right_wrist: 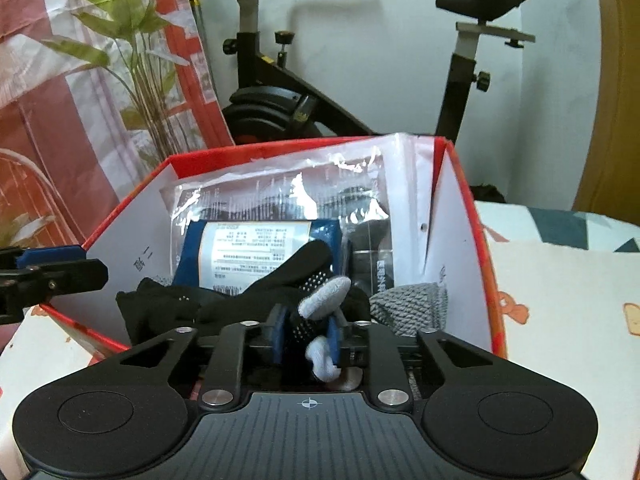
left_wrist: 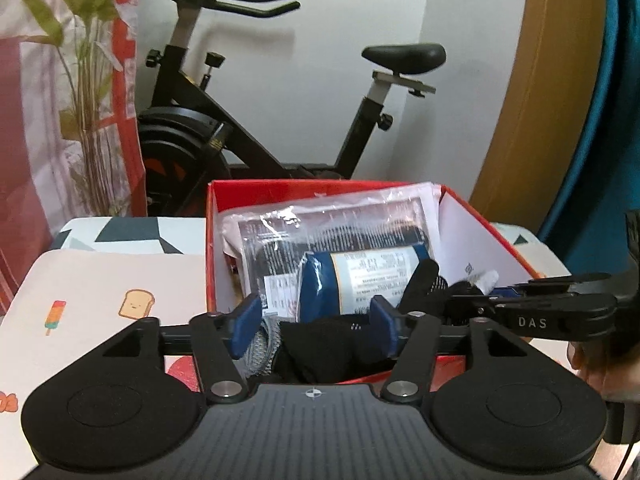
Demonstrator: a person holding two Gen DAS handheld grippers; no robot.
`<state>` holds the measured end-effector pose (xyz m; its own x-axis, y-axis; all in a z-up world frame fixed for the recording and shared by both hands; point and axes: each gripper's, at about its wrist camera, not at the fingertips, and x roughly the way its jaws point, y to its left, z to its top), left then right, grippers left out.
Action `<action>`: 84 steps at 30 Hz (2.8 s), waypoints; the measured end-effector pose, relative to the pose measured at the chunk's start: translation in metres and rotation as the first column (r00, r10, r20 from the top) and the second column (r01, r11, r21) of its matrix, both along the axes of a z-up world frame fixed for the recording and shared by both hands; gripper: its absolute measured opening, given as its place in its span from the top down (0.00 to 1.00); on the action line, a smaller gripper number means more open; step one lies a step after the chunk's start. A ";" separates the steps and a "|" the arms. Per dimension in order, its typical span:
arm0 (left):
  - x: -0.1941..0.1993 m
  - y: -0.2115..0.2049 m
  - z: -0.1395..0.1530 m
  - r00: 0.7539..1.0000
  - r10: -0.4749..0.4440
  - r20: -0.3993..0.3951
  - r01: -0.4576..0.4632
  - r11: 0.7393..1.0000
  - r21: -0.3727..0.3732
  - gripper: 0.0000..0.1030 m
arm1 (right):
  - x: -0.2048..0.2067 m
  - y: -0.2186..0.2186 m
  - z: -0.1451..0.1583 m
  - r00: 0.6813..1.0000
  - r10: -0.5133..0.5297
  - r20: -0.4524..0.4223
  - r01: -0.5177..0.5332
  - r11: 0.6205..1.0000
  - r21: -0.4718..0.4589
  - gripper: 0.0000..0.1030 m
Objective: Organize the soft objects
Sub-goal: 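Lower the glove into the red box and open both tools, then move both open tools down onto the white packet beside the box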
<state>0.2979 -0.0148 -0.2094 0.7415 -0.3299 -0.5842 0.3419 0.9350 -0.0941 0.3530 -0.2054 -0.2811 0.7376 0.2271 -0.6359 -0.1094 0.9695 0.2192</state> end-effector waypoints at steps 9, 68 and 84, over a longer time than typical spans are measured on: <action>-0.020 0.003 0.016 0.997 0.071 0.032 -0.071 0.997 -0.021 0.04 | -0.021 -0.004 0.022 0.997 -0.031 0.066 0.034 0.998 -0.045 0.29; -0.124 0.023 -0.077 0.967 0.217 -0.134 -0.211 0.976 0.055 0.00 | -0.143 0.031 -0.080 0.998 0.057 0.025 -0.059 0.997 0.045 0.34; -0.120 0.010 -0.106 0.971 0.085 -0.224 -0.103 0.992 -0.068 0.40 | -0.149 0.030 -0.092 0.995 0.075 0.058 -0.077 0.997 0.022 0.42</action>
